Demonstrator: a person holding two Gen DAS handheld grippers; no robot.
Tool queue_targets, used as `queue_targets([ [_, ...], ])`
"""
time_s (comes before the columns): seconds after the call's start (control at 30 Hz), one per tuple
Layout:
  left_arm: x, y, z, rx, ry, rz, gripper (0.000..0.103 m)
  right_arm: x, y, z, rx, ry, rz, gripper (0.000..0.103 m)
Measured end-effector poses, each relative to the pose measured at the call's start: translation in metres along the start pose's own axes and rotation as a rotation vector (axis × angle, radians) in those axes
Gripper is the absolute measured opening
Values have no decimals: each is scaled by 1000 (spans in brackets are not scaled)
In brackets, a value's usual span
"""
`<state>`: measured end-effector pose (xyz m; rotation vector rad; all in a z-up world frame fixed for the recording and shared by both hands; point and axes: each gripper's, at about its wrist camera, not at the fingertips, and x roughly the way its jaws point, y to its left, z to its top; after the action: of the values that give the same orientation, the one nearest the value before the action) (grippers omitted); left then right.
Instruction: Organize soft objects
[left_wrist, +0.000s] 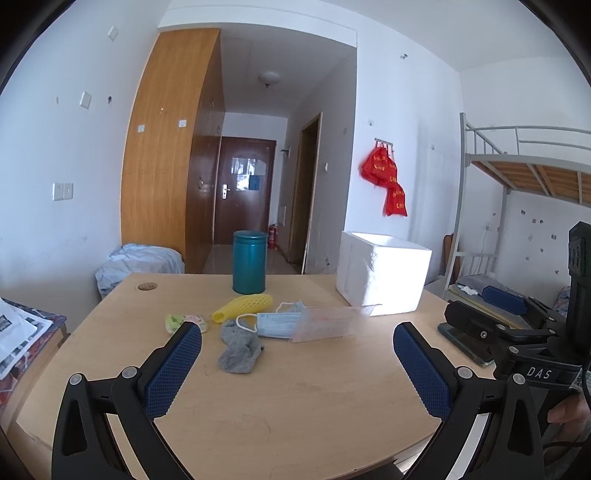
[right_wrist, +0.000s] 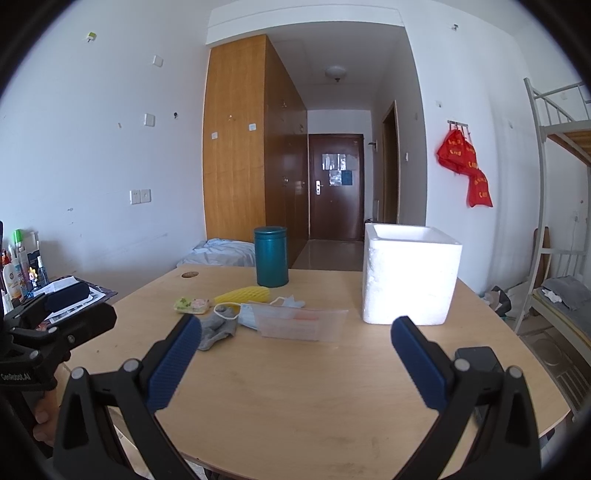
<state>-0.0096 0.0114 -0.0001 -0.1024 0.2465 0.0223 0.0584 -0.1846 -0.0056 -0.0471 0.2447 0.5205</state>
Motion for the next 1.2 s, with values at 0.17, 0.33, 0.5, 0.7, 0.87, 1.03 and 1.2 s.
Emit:
queue_targets([
  [0.17, 1, 0, 0, 1, 7, 13, 103, 0, 1, 0, -1, 0, 3, 103],
  [0.33, -1, 2, -1, -9, 19, 14, 103, 2, 2, 0, -1, 7, 5, 103],
  [0.5, -1, 1, -1, -6, 20, 11, 103, 5, 3, 1, -2, 6, 8, 103],
  [0.7, 1, 2, 2, -7, 17, -1, 103, 5, 1, 2, -2, 7, 7, 103],
  [0.87, -1, 0, 1, -9, 24, -2, 103, 1, -2, 2, 0, -1, 3, 103],
  [1.03, -4, -4, 3, -5, 20, -5, 103, -1, -3, 2, 1, -9, 0, 103],
  [1.2, -3, -5, 5, 2, 15, -5, 103, -2, -3, 2, -1, -9, -1, 103],
])
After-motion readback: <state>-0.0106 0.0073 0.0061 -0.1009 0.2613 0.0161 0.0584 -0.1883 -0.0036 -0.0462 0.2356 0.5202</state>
